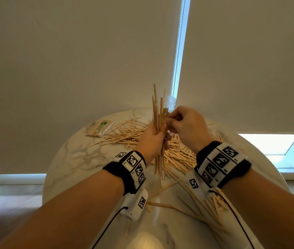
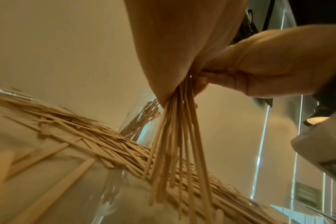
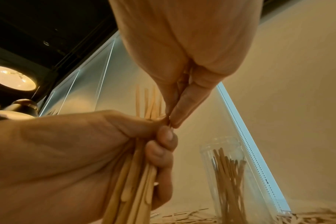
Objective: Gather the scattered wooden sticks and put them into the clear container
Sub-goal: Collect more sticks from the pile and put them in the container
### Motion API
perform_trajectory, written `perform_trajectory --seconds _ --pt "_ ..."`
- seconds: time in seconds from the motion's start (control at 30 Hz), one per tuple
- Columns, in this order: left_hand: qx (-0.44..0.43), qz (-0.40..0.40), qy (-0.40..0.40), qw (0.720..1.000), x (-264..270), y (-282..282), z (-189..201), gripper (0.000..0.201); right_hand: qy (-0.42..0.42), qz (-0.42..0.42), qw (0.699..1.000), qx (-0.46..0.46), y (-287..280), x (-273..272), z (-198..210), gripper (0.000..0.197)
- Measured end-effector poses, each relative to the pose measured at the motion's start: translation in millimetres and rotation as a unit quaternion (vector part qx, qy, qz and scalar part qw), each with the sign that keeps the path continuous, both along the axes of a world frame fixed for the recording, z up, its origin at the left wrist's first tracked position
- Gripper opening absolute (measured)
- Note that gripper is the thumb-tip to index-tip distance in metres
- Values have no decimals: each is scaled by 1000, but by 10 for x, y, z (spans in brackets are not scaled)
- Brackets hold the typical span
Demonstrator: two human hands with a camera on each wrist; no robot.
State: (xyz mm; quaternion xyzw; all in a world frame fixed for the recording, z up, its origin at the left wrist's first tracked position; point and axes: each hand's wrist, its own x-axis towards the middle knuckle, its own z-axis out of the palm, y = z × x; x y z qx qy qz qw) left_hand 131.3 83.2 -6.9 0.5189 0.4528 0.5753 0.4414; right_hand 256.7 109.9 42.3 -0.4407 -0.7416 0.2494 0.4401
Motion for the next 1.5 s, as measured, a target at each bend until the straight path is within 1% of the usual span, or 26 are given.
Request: perform_trajectory --seconds 0.07,0.1,0.13,0.2,0.23,0.27,0.3,0.33,0.43,0.47,0.57,0.63,0.7,0.8,0.83,0.87,0.93,1.0,1.07,1.13,1.2,1.27,1.3,1.37,1.43,1.5 --pt "19 13 -3 1000 15 19 -16 22 6 -2 1000 14 11 -41 6 8" --pt "28 13 2 1000 10 24 -28 20 6 -9 1000 26 16 -47 21 17" --pt "34 7 12 999 3 20 -39 20 5 -17 999 31 14 -46 52 32" --pt "46 -21 28 998 -6 -7 -57 22 9 -12 1000 11 6 -33 151 70" --pt "51 -35 32 998 -1 -23 -62 26 19 4 1000 0 -4 -23 213 84" --pt "55 -45 37 997 15 -34 -66 30 26 20 999 0 -13 -17 268 91" --pt "56 -50 43 996 32 -40 -64 35 34 31 999 11 -22 -10 322 93" --pt "56 -50 49 996 51 -43 -63 40 42 36 998 25 -22 -8 362 88" --pt "66 -40 65 995 75 -38 -58 40 76 61 993 59 -45 -23 455 51" --pt "68 -37 70 995 74 -36 -52 42 78 71 992 68 -66 -34 475 44" --pt "57 -32 70 995 86 -32 -30 47 15 60 990 128 -106 -58 477 34" --pt "59 -35 65 995 107 -32 -36 39 -52 42 987 144 -71 -80 441 26" --pt "59 -27 63 996 121 -39 -53 31 -94 20 987 132 -53 -99 414 29" --pt "57 -24 69 996 122 -44 -64 32 -117 -45 973 193 -57 -90 417 36" --pt "56 -28 72 995 126 -41 -65 32 -142 -49 970 189 -54 -85 415 38" --pt "53 -31 74 995 130 -42 -65 32 -160 -30 974 155 -50 -85 410 40" --pt "44 -24 71 996 126 -55 -57 33 -148 29 986 64 -59 -89 400 39" --pt "48 -11 76 996 119 -59 -64 35 -130 42 988 66 -72 -80 411 36" --pt "49 -3 90 995 123 -57 -63 30 -150 49 985 74 -80 -74 412 35" --pt "43 1 96 994 127 -53 -46 26 -180 78 980 27 -111 -94 382 37" --pt "37 -4 76 996 100 -51 -31 25 -159 88 983 2 -142 -94 337 48" --pt "37 -5 39 999 42 -44 1 22 -104 88 991 -20 -167 -50 283 66" --pt "36 9 22 999 -2 -43 39 24 -102 86 991 -29 -169 -14 243 72" --pt "49 65 16 997 -106 -18 118 33 -172 97 979 -49 -166 56 115 78" --pt "74 110 13 991 -194 29 178 43 -271 134 950 -80 -173 81 -43 86" --pt "81 118 -41 989 -217 69 224 46 -330 167 922 -117 -220 33 -177 91"
